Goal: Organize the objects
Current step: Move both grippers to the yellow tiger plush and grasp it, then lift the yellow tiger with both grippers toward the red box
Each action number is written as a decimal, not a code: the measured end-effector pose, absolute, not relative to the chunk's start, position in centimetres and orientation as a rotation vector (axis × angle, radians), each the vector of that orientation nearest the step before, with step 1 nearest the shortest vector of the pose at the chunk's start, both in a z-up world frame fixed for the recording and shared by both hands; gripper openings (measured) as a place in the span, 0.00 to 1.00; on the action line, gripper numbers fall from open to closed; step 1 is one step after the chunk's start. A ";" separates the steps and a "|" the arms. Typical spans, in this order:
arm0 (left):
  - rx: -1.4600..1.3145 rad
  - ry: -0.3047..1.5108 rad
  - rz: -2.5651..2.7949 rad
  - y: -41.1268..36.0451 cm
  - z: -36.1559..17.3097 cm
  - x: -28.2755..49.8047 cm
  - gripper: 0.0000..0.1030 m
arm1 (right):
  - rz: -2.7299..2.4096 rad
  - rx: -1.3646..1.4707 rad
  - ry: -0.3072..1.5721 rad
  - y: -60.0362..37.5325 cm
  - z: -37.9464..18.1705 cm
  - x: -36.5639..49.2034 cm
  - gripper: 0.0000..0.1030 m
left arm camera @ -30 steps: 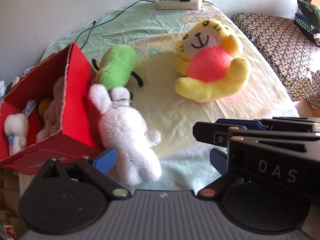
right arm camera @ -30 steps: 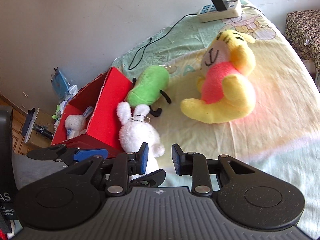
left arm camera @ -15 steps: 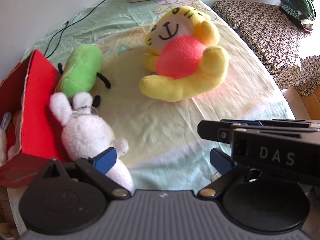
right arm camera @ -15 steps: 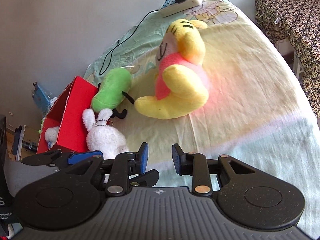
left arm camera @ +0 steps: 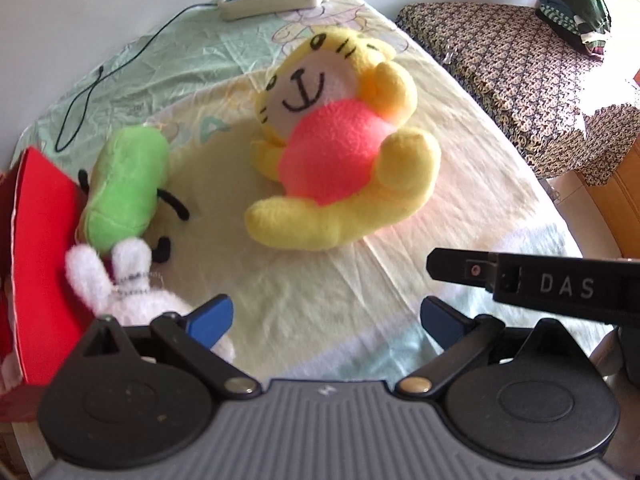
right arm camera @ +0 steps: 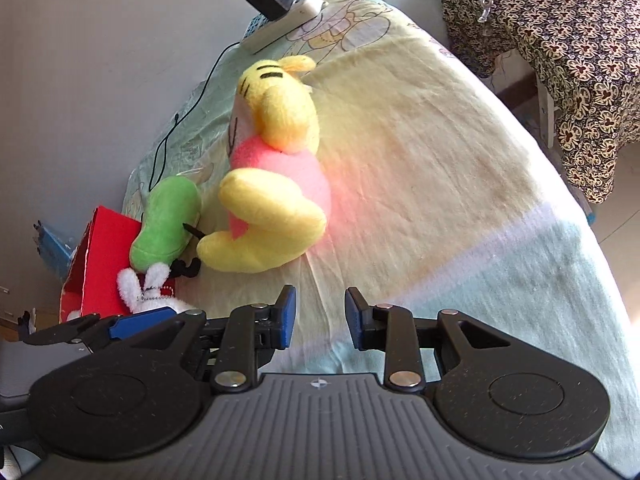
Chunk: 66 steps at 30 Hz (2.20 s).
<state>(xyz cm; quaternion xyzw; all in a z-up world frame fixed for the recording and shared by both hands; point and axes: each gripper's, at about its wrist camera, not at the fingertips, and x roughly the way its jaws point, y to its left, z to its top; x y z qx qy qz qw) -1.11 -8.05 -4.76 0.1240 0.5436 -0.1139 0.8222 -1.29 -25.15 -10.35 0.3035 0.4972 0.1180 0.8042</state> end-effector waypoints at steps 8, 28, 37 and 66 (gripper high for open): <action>0.247 1.103 -0.271 -8.3 -3.3 1.5 0.98 | 0.213 0.703 1.002 -27.2 -9.4 1.1 0.30; -0.122 1.160 -0.446 -5.1 -5.2 8.9 0.99 | 0.299 0.859 0.985 -26.4 -10.4 6.8 0.50; -0.143 1.226 -0.450 -4.9 -7.9 10.9 0.99 | 0.359 0.845 1.023 -25.4 -11.8 8.9 0.52; -0.144 1.183 -0.520 -5.7 -6.3 8.0 0.95 | 0.448 0.921 1.023 -25.9 -10.8 6.2 0.49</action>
